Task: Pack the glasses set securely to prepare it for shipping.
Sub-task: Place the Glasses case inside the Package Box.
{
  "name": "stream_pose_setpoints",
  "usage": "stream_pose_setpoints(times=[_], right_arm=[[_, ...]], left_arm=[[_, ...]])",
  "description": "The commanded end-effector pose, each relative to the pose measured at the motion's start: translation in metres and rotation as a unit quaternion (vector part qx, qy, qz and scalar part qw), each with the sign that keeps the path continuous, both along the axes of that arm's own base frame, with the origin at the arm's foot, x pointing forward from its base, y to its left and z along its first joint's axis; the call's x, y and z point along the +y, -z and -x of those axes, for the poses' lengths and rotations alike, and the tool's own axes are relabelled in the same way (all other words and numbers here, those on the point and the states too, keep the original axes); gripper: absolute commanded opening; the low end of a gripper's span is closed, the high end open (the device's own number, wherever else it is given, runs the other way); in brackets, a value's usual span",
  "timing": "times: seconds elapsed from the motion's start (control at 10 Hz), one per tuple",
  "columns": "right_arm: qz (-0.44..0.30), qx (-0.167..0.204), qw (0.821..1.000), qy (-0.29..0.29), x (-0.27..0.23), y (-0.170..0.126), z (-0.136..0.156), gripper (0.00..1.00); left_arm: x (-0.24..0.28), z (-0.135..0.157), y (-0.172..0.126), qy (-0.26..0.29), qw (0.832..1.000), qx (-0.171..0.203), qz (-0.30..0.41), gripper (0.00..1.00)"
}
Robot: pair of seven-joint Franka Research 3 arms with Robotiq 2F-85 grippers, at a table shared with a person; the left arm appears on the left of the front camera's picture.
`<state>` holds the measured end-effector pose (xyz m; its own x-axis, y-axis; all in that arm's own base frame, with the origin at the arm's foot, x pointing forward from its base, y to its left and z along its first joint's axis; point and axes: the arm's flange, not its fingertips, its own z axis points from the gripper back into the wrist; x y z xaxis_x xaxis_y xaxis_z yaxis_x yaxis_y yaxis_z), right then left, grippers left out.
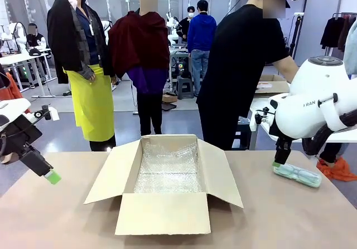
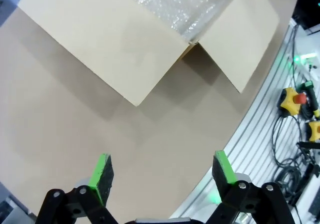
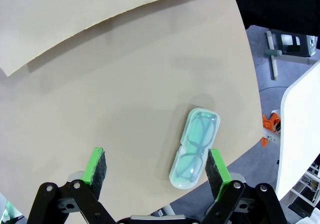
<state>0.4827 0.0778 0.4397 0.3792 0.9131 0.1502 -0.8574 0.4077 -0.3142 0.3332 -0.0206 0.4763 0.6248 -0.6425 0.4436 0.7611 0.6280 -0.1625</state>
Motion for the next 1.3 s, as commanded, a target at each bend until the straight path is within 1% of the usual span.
stream_pose_setpoints(times=[0.0,0.1,0.2,0.3,0.4,0.5,0.6,0.7,0.8,0.9,1.0,1.2], right_arm=[[-0.001,0.001,1.0,0.002,-0.002,0.001,-0.001,1.0],[0.02,0.024,0.999,0.019,-0.015,0.0,-0.004,1.0],[0.056,0.052,0.996,0.046,-0.034,0.0,-0.008,1.0],[0.04,0.053,0.994,0.088,-0.057,0.001,-0.017,1.0],[0.019,0.058,0.992,0.113,-0.078,0.002,-0.026,1.0],[-0.004,0.064,0.992,0.107,-0.095,0.007,-0.036,1.0],[-0.017,0.06,0.992,0.108,-0.108,0.015,-0.046,1.0],[-0.023,0.065,0.993,0.1,-0.115,0.024,-0.052,1.0],[-0.021,0.074,0.992,0.096,-0.118,0.034,-0.057,1.0],[-0.026,0.072,0.993,0.088,-0.121,0.043,-0.063,1.0],[-0.036,0.066,0.994,0.081,-0.126,0.051,-0.07,1.0],[-0.032,0.083,0.994,0.068,-0.13,0.068,-0.081,1.0]], left_arm=[[0.0,0.0,0.0,0.002,1.0,0.001,0.005,1.0],[-0.003,0.013,-0.012,0.098,0.993,-0.056,0.029,1.0],[-0.005,0.021,-0.022,0.15,0.984,-0.082,0.05,1.0],[-0.005,0.027,-0.031,0.178,0.976,-0.106,0.073,1.0],[-0.006,0.035,-0.036,0.201,0.968,-0.121,0.088,1.0],[-0.007,0.04,-0.039,0.211,0.964,-0.134,0.094,1.0],[-0.005,0.041,-0.042,0.232,0.954,-0.151,0.112,1.0],[-0.005,0.043,-0.045,0.239,0.948,-0.17,0.122,1.0],[-0.003,0.042,-0.046,0.256,0.939,-0.17,0.155,1.0],[-0.01,0.038,-0.054,0.22,0.957,-0.164,0.096,1.0],[-0.01,0.038,-0.054,0.22,0.957,-0.164,0.096,1.0],[-0.01,0.038,-0.054,0.22,0.957,-0.164,0.096,1.0]])
